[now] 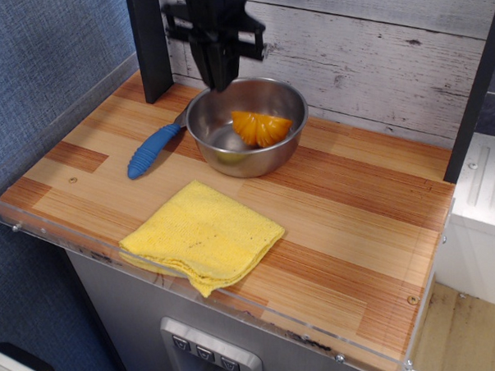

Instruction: Move the orange jelly to place inside the utensil.

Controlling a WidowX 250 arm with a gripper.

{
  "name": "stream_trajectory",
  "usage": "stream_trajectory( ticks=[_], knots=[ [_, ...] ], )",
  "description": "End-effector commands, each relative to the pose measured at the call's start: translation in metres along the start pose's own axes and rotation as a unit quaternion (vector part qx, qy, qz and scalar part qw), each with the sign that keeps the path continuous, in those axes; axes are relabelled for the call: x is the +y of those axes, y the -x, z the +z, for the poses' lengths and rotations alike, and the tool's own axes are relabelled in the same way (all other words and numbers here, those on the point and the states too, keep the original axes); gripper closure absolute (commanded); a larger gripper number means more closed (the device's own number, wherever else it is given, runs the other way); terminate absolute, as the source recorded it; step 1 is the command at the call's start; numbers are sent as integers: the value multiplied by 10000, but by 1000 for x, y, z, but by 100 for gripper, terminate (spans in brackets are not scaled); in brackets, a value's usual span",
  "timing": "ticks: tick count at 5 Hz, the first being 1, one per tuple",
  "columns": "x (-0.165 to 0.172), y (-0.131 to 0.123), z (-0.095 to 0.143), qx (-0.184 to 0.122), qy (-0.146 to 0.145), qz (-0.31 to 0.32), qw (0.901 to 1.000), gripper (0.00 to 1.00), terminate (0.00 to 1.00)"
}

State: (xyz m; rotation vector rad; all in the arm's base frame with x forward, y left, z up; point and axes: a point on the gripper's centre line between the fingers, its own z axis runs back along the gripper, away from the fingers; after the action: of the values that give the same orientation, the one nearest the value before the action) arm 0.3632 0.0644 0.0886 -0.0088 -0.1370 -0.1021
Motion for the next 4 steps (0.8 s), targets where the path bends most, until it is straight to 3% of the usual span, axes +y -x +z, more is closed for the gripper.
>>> stream_trajectory(
  ticks=[1,2,3,4],
  knots=[
    [-16,-16,3,-99,-180,-341,9992,100,0],
    [-18,-21,14,-236,-284,-272,9989,0,0],
    [-18,-24,35,-446,-601,-24,9972,0,0],
    [-21,-26,54,-460,-696,98,9965,0,0]
  ],
)
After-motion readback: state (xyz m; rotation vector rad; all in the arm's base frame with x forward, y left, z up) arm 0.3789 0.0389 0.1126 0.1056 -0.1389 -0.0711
